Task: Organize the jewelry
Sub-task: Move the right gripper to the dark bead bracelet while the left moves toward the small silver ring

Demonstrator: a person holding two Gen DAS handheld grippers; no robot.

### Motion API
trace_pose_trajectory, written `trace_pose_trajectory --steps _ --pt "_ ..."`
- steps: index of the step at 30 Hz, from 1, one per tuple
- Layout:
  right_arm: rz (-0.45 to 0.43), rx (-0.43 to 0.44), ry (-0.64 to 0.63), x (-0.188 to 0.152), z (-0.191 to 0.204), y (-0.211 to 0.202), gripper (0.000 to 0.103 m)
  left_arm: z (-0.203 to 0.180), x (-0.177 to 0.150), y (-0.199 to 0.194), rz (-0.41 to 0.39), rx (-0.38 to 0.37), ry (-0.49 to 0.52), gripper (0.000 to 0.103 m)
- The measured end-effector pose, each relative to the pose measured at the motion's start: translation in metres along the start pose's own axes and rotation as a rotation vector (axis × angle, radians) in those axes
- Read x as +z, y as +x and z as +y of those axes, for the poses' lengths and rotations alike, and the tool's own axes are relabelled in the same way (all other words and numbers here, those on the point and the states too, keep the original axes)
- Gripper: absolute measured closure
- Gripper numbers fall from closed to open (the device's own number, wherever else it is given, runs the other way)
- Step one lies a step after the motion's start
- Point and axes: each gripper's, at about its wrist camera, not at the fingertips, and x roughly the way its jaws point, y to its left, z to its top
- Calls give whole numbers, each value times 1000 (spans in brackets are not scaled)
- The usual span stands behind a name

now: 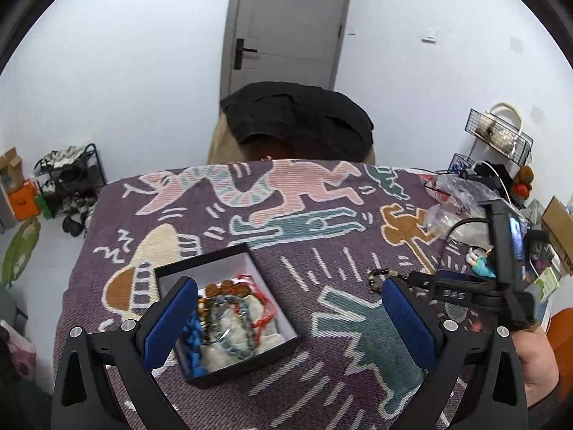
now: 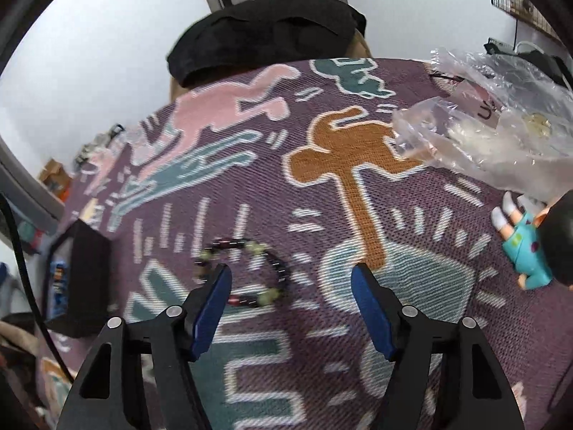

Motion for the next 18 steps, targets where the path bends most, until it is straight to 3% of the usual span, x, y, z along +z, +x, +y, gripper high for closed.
trace_pose_trajectory --steps 2,7,10,12,18 --pt "16 -19 -17 1 1 10 37 -5 2 5 11 -6 9 1" --pt "11 -100 -102 -3 5 20 55 -17 6 20 31 -23 27 3" --pt "14 -117 -121 -4 -1 17 73 -25 7 31 59 -28 30 10" --pt "13 -123 -112 -4 -10 14 94 -30 8 38 74 -41 32 14" --pt "-5 -63 -68 -13 -34 3 94 -53 5 55 107 -54 77 18"
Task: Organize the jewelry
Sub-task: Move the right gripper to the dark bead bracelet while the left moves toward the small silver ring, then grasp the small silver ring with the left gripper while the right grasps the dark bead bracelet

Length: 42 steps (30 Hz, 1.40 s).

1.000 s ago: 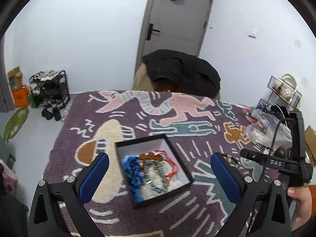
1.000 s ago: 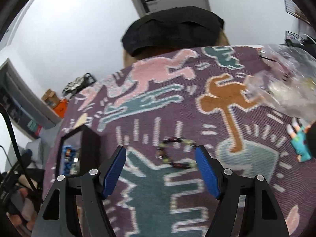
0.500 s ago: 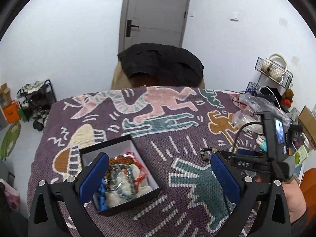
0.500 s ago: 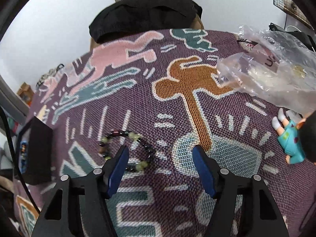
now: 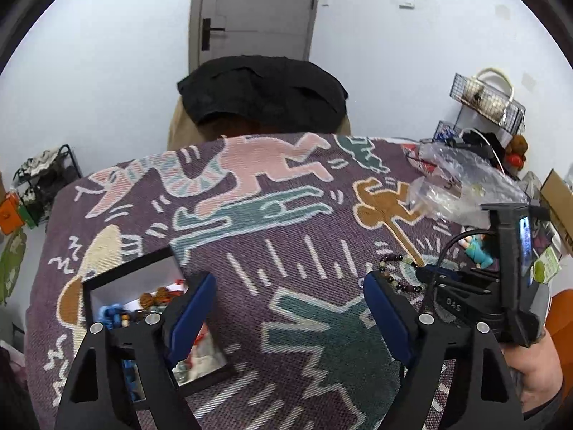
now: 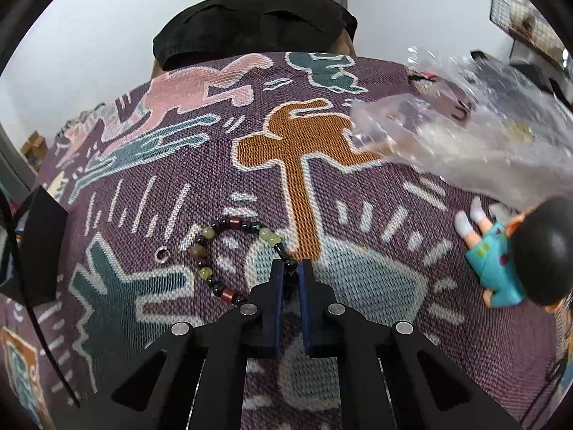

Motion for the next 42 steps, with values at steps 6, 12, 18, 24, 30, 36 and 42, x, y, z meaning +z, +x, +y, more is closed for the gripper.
trace_pose_trajectory --steps 6,12,18,24,30,36,42 --pt "-24 76 74 -11 -21 -9 94 -22 -1 20 44 -9 48 19" --pt "-63 101 124 -16 -41 -24 94 -38 -4 44 105 -27 69 32" --pt "-97 115 157 -18 -58 -39 94 -52 -6 68 152 -53 78 40" --pt "-122 127 180 -21 -68 -49 94 -66 -8 88 178 -54 113 44" --pt "-135 135 191 -23 -74 -53 94 -77 -12 105 212 -42 142 55" --pt "-143 138 195 -25 -75 -55 94 -82 -18 110 186 -23 174 83" --pt "-164 145 191 -25 -71 -65 94 -81 -17 104 200 -24 172 90"
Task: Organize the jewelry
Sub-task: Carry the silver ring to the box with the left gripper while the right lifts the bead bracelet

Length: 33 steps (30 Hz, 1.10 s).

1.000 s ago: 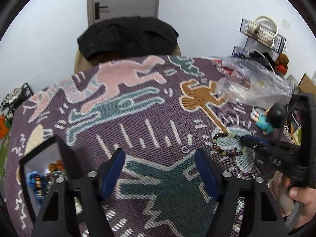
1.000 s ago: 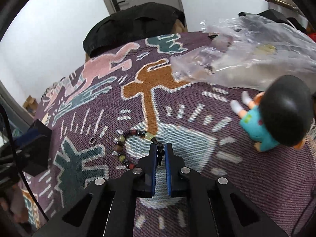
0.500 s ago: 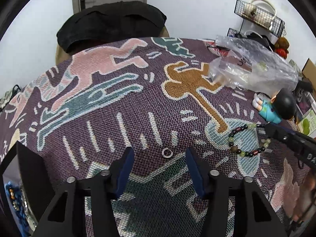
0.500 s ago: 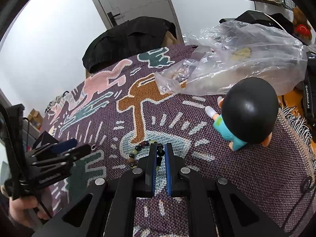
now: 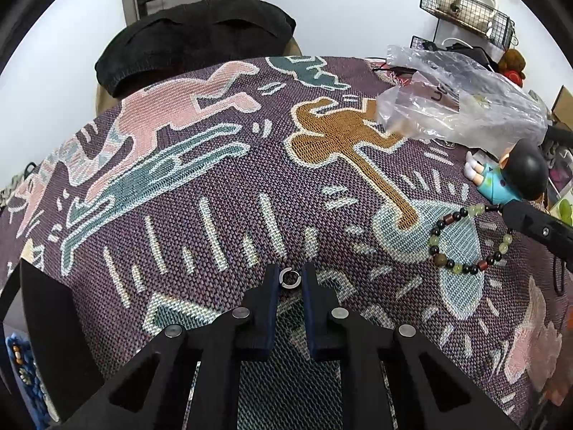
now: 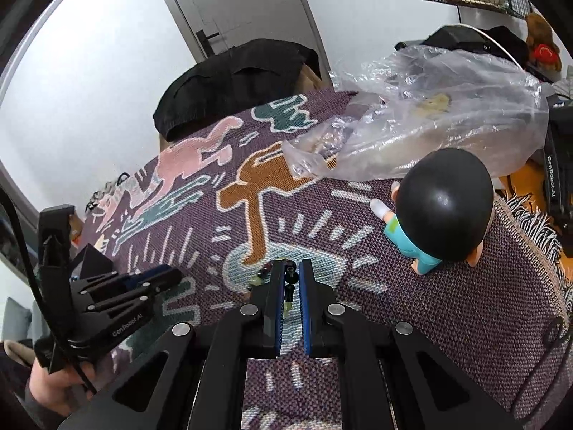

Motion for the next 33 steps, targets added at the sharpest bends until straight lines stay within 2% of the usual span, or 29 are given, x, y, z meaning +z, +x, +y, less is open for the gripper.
trace_pose_trajectory --steps 5,13,21,33 --pt "-13 10 -7 0 8 -8 94 3 0 -24 -43 4 -2 90" --pt "-57 33 -49 6 37 -24 94 31 -1 -69 -117 22 -42 90" --pt "-86 70 -105 16 77 -29 94 74 -11 -102 -168 54 -121 90" --pt "-79 138 -210 20 151 -19 94 137 -37 -128 -199 83 -231 90"
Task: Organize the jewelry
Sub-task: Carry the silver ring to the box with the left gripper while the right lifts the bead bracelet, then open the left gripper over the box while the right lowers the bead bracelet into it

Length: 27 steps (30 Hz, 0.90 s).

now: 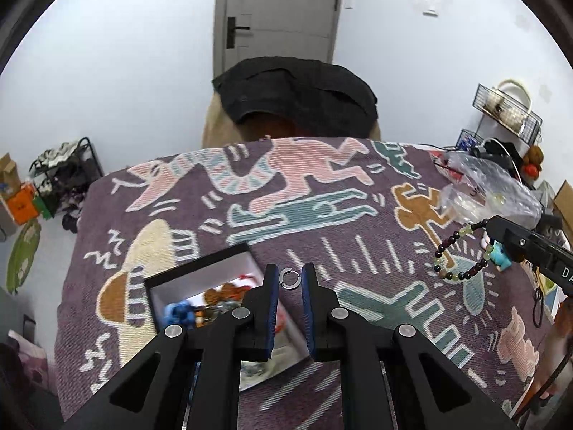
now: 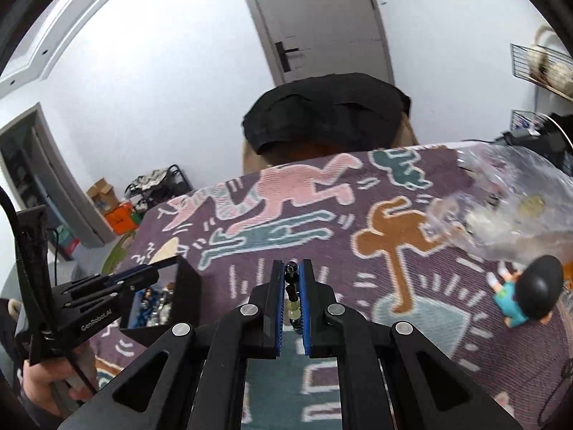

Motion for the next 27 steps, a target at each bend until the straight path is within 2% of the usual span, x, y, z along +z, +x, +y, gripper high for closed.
trace_pose_trajectory --steps 6,9,12,13,14,16,27 --pt "12 24 -44 5 31 12 94 25 -6 -4 1 -29 -55 90" --pt "17 36 -65 7 45 17 94 37 -7 -3 34 -44 -86 86" --pt "19 51 -87 11 60 20 94 51 -10 -9 15 -43 -128 61" --pt "19 57 -96 12 65 21 94 53 -11 -12 4 -40 -137 47" --pt "20 63 -105 13 70 22 94 59 -13 -17 -21 -35 -152 39" --pt "22 72 -122 15 80 24 94 68 -15 -24 -45 -32 -168 38" --pt "52 124 -215 15 138 45 94 117 -31 -44 -63 6 -265 38"
